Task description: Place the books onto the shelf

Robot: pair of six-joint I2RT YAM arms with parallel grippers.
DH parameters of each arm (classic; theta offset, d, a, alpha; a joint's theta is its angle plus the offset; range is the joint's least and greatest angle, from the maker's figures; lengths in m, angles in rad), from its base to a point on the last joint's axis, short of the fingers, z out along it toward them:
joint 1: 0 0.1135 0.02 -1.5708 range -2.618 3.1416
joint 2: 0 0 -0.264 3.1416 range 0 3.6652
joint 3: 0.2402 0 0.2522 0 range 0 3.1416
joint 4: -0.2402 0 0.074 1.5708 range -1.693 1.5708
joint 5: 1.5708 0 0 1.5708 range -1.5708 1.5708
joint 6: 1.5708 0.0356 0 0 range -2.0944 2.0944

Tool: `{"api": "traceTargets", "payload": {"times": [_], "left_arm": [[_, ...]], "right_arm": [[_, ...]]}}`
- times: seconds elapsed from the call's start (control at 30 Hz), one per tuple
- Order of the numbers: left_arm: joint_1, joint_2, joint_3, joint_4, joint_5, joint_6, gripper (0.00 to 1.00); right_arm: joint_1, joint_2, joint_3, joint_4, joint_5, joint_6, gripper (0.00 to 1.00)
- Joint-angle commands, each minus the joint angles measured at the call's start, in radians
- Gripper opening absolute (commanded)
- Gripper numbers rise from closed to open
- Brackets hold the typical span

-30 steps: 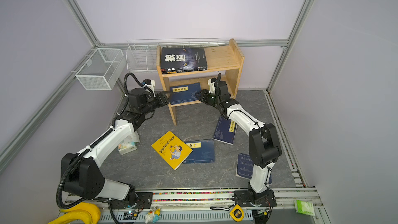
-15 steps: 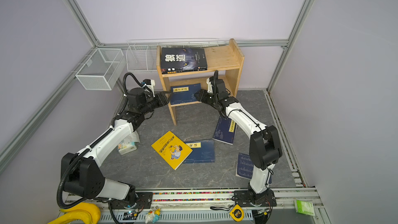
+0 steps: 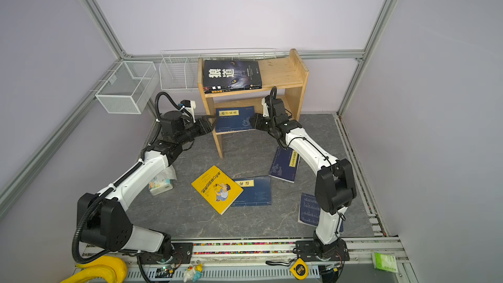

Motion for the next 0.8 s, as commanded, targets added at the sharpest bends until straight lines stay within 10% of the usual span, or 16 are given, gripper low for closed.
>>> {"api": "traceTargets", "payload": {"times": [0.0, 0.77], "left_arm": [[0.072, 0.036, 0.005, 0.102, -0.121, -0.107, 0.58], [0.136, 0.101, 0.048, 0.115, -0.084, -0.124, 0.57]], "right_arm": [[0.010, 0.037, 0.031, 0.015, -0.045, -0.016, 0.42], [0.028, 0.056, 0.048, 0.076, -0.041, -0.017, 0.49]]}}
